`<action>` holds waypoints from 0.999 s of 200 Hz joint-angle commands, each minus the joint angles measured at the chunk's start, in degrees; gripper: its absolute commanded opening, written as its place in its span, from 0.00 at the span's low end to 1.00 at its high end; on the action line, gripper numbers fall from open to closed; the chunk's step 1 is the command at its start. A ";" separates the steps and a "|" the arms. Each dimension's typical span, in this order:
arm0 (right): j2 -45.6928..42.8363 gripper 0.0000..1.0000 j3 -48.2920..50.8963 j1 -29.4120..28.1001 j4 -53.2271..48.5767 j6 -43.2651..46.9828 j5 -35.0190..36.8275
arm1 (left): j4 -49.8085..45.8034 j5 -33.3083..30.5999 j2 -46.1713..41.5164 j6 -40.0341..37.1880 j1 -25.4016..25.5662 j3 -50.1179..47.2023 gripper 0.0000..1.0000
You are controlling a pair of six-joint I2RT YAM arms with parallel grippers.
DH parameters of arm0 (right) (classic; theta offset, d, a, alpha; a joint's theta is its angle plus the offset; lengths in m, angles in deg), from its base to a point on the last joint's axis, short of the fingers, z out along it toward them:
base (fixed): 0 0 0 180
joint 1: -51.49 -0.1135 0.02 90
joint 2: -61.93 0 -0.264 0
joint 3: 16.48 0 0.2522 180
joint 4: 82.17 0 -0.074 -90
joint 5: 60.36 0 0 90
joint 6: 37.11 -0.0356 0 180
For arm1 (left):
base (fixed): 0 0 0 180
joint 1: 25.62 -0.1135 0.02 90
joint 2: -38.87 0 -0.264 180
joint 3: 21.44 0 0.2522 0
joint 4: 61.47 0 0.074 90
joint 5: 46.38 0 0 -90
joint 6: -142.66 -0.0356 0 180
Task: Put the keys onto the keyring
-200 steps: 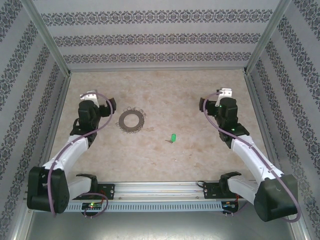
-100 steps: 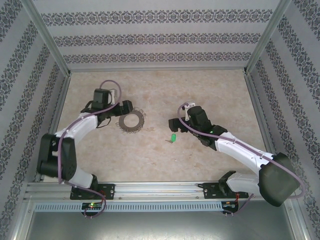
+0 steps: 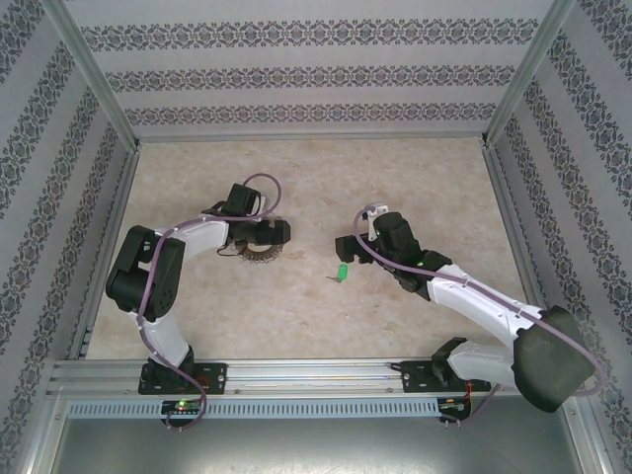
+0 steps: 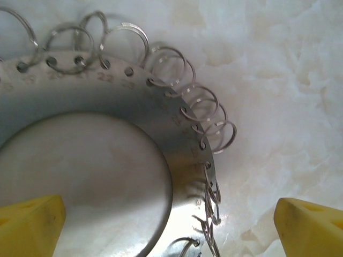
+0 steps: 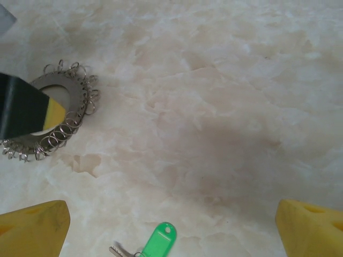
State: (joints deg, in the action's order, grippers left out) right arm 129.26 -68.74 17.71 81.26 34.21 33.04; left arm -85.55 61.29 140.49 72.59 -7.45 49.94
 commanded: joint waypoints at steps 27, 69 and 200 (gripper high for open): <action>-5.70 0.98 -0.53 1.90 -2.54 2.74 1.50 | -0.61 -1.30 -4.54 0.61 3.82 -6.43 1.00; -7.24 0.98 -0.85 2.89 -4.47 2.66 0.75 | 3.16 -0.42 -9.58 5.14 7.33 -12.20 1.00; -12.29 0.98 2.86 8.46 -6.91 3.03 -3.08 | 3.96 2.15 -21.26 13.15 17.84 -14.02 1.00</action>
State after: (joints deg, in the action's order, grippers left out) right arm 117.68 -67.01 25.47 75.49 36.53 31.62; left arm -76.33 64.20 124.25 87.51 10.06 32.33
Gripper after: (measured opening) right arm 0.980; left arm 0.999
